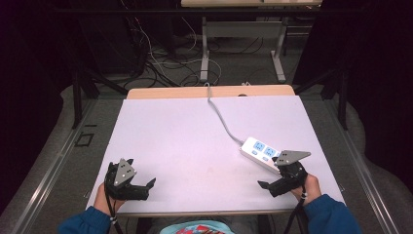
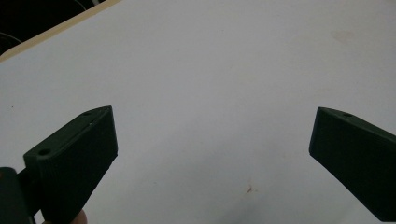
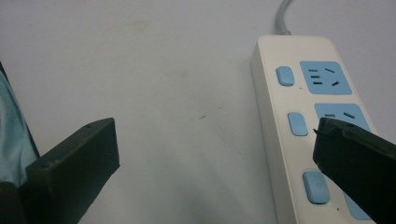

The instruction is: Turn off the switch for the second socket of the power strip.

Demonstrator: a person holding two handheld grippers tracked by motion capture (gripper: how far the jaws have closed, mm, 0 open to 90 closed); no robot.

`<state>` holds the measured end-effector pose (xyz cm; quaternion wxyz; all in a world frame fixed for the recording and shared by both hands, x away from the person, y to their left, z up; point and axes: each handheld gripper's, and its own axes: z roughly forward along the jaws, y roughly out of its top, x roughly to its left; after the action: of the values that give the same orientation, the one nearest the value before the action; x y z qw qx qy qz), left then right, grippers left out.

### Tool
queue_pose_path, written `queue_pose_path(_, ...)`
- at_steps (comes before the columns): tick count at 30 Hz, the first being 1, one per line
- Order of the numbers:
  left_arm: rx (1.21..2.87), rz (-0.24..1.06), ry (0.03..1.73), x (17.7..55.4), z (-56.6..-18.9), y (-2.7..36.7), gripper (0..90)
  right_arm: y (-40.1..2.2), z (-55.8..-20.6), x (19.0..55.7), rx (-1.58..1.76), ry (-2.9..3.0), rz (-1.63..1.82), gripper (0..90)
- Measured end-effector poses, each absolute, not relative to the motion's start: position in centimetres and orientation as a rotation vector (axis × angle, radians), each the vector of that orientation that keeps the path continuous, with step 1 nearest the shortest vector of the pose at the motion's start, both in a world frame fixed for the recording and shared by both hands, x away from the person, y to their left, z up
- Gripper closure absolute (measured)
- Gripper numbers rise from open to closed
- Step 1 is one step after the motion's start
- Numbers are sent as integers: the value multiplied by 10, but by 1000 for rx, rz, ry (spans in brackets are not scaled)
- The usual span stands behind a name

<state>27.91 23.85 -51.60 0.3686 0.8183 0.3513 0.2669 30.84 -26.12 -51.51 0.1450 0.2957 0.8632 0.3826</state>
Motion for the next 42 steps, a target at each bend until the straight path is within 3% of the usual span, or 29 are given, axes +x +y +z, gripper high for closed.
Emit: queue_pose_path(42,2109,707,902,279,-515,239,12,-270,-496,337,918,2348,1107,0)
